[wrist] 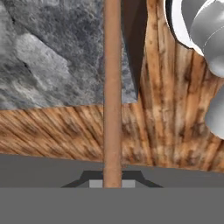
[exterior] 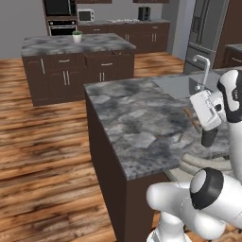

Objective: Take a straw from the drawer in front and place it inside the glass cup on the dining counter.

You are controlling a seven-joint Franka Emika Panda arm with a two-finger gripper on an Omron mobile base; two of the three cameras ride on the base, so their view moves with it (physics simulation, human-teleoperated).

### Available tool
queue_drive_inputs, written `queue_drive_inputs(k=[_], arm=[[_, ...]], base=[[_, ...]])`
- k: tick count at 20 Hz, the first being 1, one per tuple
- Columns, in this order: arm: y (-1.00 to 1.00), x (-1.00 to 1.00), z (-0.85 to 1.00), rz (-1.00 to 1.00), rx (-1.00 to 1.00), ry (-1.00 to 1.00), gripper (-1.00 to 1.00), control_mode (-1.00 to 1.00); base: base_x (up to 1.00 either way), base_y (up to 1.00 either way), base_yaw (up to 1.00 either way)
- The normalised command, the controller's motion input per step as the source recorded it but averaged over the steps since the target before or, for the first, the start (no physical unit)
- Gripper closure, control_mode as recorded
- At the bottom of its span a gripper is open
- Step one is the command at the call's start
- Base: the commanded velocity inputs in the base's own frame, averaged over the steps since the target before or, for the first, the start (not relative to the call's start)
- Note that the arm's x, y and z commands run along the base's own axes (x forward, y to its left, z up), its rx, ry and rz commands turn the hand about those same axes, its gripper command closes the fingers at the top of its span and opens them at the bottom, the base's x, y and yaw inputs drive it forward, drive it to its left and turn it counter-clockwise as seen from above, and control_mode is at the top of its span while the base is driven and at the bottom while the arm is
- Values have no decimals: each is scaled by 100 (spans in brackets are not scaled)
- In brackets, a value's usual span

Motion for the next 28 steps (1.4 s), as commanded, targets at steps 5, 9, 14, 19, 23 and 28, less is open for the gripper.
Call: queue_drive_inputs(k=[5, 9, 14, 19, 23, 28], arm=[[-41, 42, 34, -45, 21, 21, 100, -100], [-54, 22, 2, -36, 20, 8, 100, -100], [-68, 22, 0, -20, 23, -4, 100, -100], [-27, 75, -14, -5, 6, -7, 100, -100], [-56, 63, -24, -9, 2, 0, 100, -100], [-79, 52, -40, -11, 3, 0, 100, -100]], base=[[0, 0, 0], [0, 0, 0], [0, 0, 0], [0, 0, 0], [0, 0, 0], [0, 0, 0]])
